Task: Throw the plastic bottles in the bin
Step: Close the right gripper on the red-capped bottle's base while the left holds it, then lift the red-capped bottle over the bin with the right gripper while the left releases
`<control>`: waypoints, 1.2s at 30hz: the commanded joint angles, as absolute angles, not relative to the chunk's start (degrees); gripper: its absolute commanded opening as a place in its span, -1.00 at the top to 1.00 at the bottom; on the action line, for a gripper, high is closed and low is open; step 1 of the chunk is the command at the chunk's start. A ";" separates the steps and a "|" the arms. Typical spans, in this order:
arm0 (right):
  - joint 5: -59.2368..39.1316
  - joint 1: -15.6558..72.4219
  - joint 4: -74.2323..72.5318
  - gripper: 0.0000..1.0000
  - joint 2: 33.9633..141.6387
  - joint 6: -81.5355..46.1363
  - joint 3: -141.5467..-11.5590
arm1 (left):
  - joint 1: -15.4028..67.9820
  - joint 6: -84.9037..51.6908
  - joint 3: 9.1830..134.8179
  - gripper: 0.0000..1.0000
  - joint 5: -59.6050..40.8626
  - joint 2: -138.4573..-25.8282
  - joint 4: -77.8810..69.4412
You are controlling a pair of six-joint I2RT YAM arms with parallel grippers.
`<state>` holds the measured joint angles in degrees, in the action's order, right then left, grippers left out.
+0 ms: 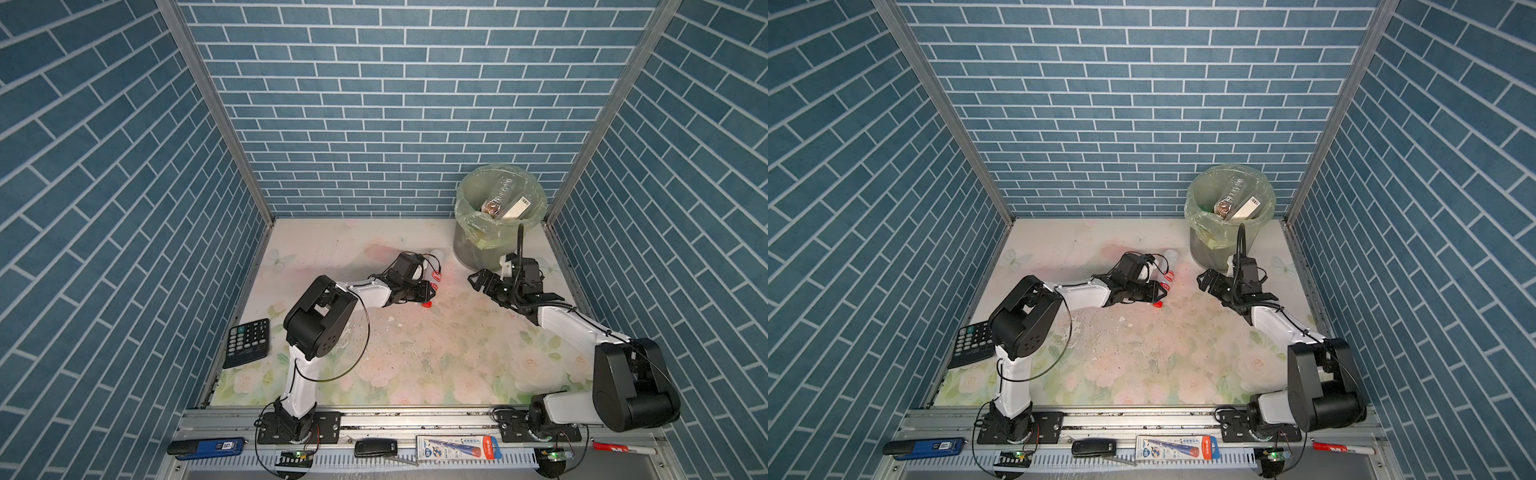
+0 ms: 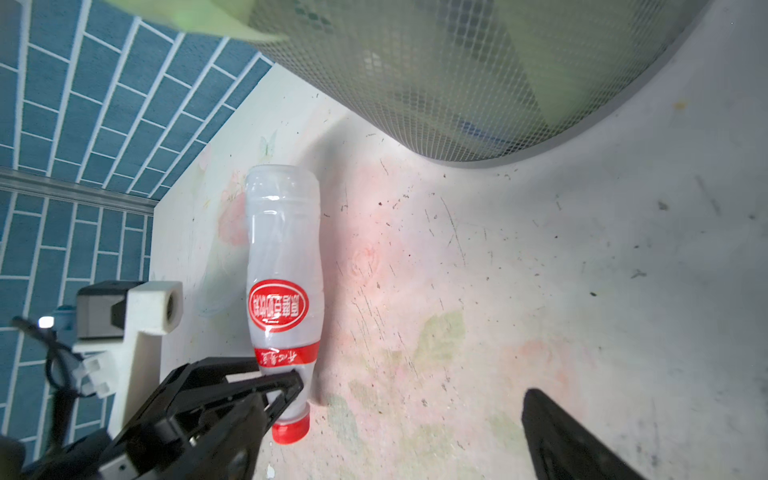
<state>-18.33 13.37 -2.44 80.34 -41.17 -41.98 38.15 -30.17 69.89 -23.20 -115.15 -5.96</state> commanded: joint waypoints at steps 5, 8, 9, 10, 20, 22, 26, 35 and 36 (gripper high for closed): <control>-18.66 19.48 -11.17 -0.93 87.46 -47.99 -48.98 | 38.32 -32.44 66.06 0.47 -25.44 -108.46 -9.97; -19.19 20.68 -15.53 -0.92 90.49 -51.06 -50.74 | 38.37 -32.52 65.59 0.47 -26.07 -106.85 -8.68; -19.33 20.95 -17.39 -0.91 91.46 -52.08 -51.11 | 38.47 -32.83 65.06 0.47 -26.40 -106.26 -8.74; -19.50 21.17 -18.43 -0.90 92.31 -52.77 -51.96 | 38.49 -33.00 64.51 0.47 -26.46 -105.73 -9.07; -20.25 23.86 -24.44 -0.73 99.32 -57.00 -57.88 | 39.90 -34.06 63.46 0.47 -27.34 -104.50 -10.42; -20.17 24.40 -24.61 -0.67 99.84 -57.30 -58.51 | 40.13 -34.09 63.54 0.47 -27.25 -104.46 -10.70; -19.00 25.13 -24.43 -0.57 99.43 -57.30 -58.26 | 40.34 -34.26 63.76 0.47 -27.50 -104.15 -10.90; -17.81 25.42 -24.99 -0.20 98.24 -57.13 -54.82 | 41.56 -34.16 66.14 0.43 -28.83 -106.04 -10.92; -17.42 25.40 -25.09 -0.18 97.85 -57.08 -54.16 | 41.84 -33.79 66.68 0.43 -28.83 -106.17 -10.45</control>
